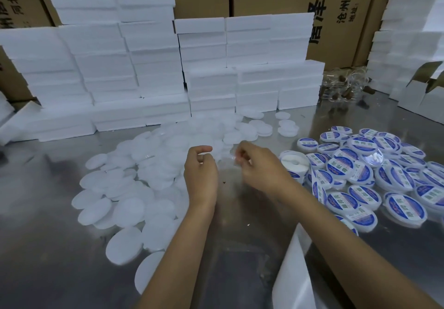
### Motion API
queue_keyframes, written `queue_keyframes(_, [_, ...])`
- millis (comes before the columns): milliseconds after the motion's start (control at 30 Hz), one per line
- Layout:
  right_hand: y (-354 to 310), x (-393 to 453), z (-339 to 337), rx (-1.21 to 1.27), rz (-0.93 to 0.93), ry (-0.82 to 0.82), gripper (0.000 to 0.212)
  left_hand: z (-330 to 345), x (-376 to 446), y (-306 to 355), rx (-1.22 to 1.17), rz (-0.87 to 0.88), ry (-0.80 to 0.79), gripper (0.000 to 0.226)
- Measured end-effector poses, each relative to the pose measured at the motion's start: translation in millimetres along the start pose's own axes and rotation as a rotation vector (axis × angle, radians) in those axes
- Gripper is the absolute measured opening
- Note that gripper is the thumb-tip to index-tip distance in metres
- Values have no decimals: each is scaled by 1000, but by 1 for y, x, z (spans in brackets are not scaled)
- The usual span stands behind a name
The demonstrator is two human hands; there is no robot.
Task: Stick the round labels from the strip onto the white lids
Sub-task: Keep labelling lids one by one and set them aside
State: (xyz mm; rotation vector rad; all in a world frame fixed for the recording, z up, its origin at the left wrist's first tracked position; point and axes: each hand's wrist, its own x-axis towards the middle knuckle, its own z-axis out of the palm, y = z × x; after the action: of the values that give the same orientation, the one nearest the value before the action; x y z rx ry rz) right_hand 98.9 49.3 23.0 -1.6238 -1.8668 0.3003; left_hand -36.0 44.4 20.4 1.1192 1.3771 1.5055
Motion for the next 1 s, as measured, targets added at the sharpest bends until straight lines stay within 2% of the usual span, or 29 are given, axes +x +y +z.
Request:
queue_keyframes(100, [0,-7,-17,464,106,70,24,1,-3,4,-40,31,-35,26])
queue_keyframes(167, [1,-12,-24,685,152,64,22,3,-6,9,-106,11,-133,22])
queue_keyframes(300, [7,-22,-27,883,223,95,18,6,-12,19,-229,-28,-362,25])
queue_keyframes(433, [11,-30,-20,1028,259,107,20,14,-24,21,-194,17,-474,27])
queue_keyframes(533, [13,-36,-16,1038,275,120,16,16,-29,17,-33,133,-496,38])
queue_keyframes(600, [13,-40,-16,977,275,193,14,16,-32,15,-20,149,-529,40])
queue_keyframes(700, [12,-48,-24,760,196,368,18,18,-34,15,-10,143,-537,40])
queue_keyframes(833, [23,-60,-53,674,114,705,14,16,-32,13,-17,107,-504,38])
queue_keyframes(900, [37,-66,-66,627,140,840,16,16,-31,10,-15,87,-506,37])
queue_keyframes(967, [54,-73,-72,538,222,840,23,18,-32,7,-13,54,-510,34])
queue_keyframes(1000, [63,-76,-74,471,277,769,24,20,-33,6,-11,33,-508,34])
